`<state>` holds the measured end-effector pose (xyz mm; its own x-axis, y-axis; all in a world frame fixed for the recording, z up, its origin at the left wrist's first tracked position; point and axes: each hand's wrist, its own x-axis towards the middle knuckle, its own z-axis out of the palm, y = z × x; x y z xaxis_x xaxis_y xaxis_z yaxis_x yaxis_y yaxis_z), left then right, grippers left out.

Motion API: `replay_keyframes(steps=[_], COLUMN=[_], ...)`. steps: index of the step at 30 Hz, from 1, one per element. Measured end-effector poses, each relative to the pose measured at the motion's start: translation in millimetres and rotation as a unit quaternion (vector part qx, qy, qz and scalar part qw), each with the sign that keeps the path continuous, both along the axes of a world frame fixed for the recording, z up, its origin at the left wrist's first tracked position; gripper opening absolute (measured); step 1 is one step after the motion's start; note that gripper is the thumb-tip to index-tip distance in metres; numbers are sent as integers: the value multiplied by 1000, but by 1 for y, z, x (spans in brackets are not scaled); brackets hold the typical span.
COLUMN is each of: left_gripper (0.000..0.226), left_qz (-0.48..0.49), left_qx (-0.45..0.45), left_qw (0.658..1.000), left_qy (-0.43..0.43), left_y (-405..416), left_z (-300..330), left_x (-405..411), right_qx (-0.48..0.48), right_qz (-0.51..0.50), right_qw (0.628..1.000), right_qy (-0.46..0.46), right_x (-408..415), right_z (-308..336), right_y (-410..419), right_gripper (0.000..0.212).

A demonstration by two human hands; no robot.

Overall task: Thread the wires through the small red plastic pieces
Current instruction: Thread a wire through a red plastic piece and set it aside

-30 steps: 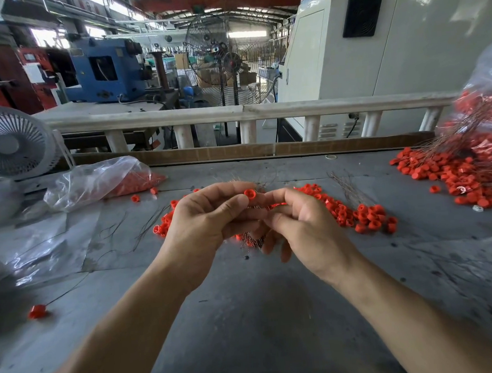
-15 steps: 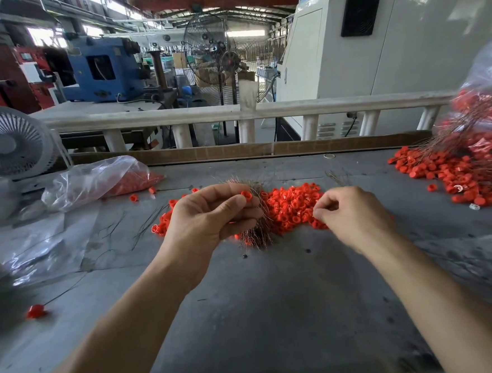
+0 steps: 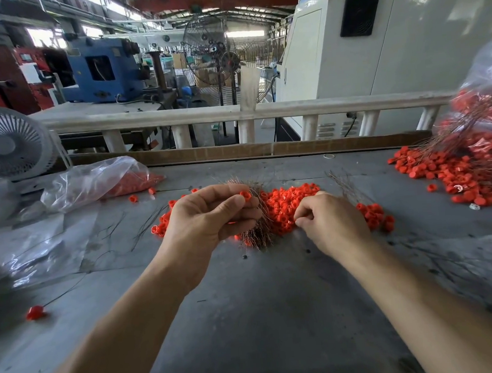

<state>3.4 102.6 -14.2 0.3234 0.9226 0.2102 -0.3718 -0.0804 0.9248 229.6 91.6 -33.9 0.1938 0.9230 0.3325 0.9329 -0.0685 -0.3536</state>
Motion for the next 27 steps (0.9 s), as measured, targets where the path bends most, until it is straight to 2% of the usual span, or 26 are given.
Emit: replay_keyframes(steps=[6,14,16,18,22,24,27], left_gripper=[27,22,21,21,24,25,26], left_qz=[3,1,2,1,2,2,2], left_qx=[-1,-4,-4,-4,-6,-7,-10], left_qw=[1000,1000,1000,1000,1000,1000,1000], left_qy=[6,8,7,8,14,17,18], left_y=[0,-2,-2,-2,-4,-5,-7], left_z=[0,1,1,1,2,1,2], left_x=[1,1,1,1,2,2,3], right_qx=[9,29,56,76,83,83,85], right_qz=[8,4,25,60,176,222,248], right_qw=[1000,1000,996,976,889,859,851], right_qy=[2,-5,71,195,415,455,456], right_x=[0,-1,2,1,-14,-22,-32], right_z=[3,2,3,6,16,20,19], right_y=[-1,-1,-2,-5,-16,-20,-23], right_gripper=[2,9,9,8,9,12,15])
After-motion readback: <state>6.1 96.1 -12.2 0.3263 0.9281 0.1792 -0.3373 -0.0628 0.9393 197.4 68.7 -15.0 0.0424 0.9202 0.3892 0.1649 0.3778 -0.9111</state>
